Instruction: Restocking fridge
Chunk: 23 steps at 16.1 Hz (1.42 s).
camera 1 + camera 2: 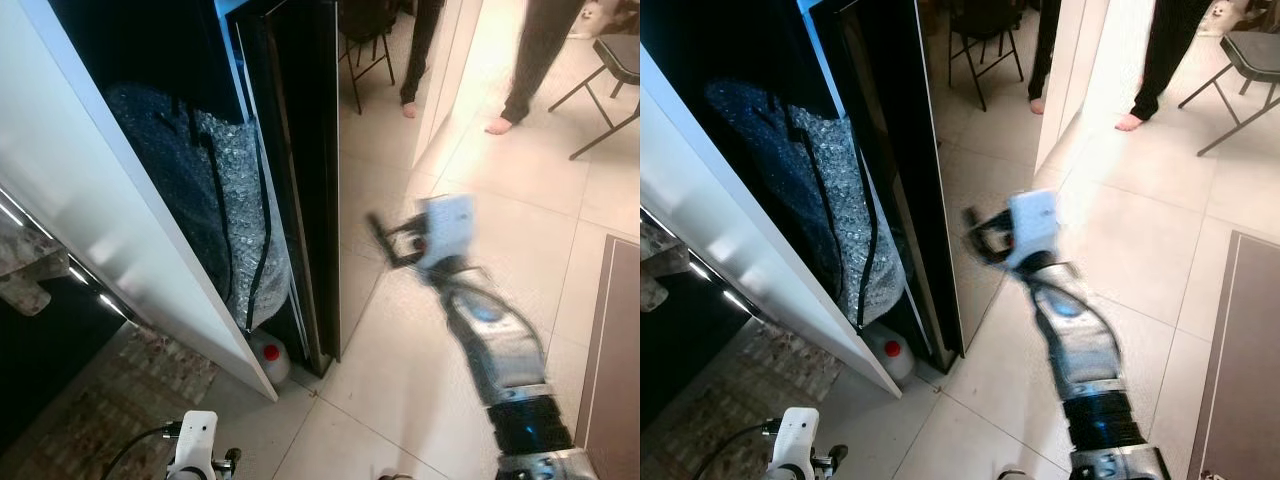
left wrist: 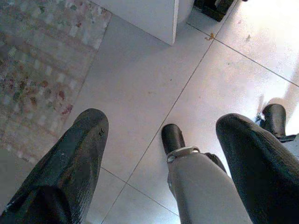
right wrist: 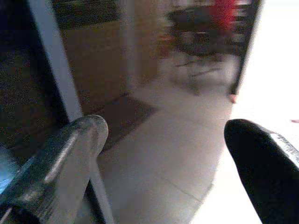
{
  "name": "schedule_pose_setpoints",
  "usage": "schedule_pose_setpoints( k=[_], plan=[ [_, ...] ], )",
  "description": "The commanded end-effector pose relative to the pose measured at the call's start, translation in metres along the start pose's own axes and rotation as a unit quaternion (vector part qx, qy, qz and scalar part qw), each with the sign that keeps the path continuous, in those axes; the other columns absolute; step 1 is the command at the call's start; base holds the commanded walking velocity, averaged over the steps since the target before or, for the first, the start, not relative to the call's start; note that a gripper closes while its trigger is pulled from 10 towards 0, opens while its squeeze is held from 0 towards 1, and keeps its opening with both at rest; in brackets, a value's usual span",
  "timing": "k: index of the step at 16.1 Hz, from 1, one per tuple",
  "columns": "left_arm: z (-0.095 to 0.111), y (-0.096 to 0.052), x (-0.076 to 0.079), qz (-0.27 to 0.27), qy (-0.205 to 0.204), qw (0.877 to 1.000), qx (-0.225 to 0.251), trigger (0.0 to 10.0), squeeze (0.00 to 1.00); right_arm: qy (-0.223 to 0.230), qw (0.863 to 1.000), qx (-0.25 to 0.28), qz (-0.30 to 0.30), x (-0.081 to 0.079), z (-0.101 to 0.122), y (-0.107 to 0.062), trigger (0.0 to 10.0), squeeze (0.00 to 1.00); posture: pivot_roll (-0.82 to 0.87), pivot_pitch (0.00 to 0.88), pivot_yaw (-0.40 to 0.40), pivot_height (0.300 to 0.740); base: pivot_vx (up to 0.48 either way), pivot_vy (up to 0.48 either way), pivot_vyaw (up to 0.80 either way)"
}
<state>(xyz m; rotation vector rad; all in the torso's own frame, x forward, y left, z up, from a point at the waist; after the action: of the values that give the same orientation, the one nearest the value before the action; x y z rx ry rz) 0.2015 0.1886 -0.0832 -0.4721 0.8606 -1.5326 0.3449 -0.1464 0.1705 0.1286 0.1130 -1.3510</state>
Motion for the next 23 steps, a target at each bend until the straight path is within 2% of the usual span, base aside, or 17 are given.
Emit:
schedule_pose_setpoints(
  k=[1, 2, 6, 7, 8, 9, 13, 23],
  plan=[
    [-0.012, -0.003, -0.003, 0.001, 0.005, 1.0, -0.023, 10.0, 0.0, 0.003, 1.0, -0.001, -0.02, 0.005, -0.002, 0.0, 10.0, 0.0, -0.16, 0.135, 0.085, 0.74, 0.0, 0.0, 0.0],
    [-0.013, -0.003, -0.003, 0.0, 0.005, 1.0, -0.024, 10.0, 0.0, 0.003, 1.0, -0.002, -0.025, 0.008, -0.002, 0.0, 10.0, 0.0, -0.16, 0.136, 0.085, 0.74, 0.0, 0.0, 0.0],
    [-0.012, -0.003, -0.003, 0.0, 0.003, 1.0, -0.025, 10.0, 0.0, 0.014, 1.0, 0.0, 0.006, -0.004, -0.002, -0.003, 10.0, 0.0, -0.16, 0.138, 0.083, 0.74, 0.0, 0.0, 0.0],
    [-0.012, -0.003, -0.003, 0.0, 0.002, 1.0, -0.025, 10.0, 0.0, 0.021, 1.0, -0.004, 0.005, -0.005, -0.004, -0.005, 10.0, 0.0, -0.16, 0.142, 0.084, 0.74, 0.0, 0.0, 0.0],
    [-0.013, -0.003, -0.003, 0.0, 0.004, 1.0, -0.027, 10.0, 0.0, 0.002, 1.0, -0.004, 0.015, -0.007, -0.004, -0.013, 10.0, 0.0, -0.16, 0.146, 0.085, 0.74, 0.0, 0.0, 0.0],
    [-0.013, -0.003, -0.003, -0.001, 0.005, 1.0, -0.028, 10.0, 0.0, 0.002, 1.0, -0.008, 0.019, -0.008, -0.006, -0.018, 10.0, 0.0, -0.16, 0.147, 0.085, 0.74, 0.0, 0.0, 0.44],
    [-0.016, -0.004, -0.003, -0.002, 0.006, 1.0, -0.03, 10.0, 0.0, -0.005, 1.0, -0.017, 0.025, -0.009, -0.011, -0.033, 10.0, 0.0, -0.16, 0.151, 0.089, 0.74, 0.0, 0.0, 0.77],
    [-0.013, -0.003, -0.005, 0.001, 0.009, 1.0, -0.027, 10.0, 0.0, -0.005, 0.999, -0.032, 0.021, -0.008, -0.013, -0.033, 10.0, 0.0, -0.16, 0.149, 0.091, 0.74, 0.0, 0.0, 0.8]
  ],
)
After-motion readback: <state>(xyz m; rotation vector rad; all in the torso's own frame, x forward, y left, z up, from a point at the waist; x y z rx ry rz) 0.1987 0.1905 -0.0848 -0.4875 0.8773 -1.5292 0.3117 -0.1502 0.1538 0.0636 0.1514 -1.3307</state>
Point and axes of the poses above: a point about 5 cm out from each wrist's last joint towards the gripper, its own y axis pointing out of the wrist towards the gripper, its own z axis along the axis of the wrist's last joint, x = y × z, the point moved 1 cm from there along y, pointing out of the wrist towards the gripper, and after that the axes turned 12 degrees about y, right-handed, at the moved point
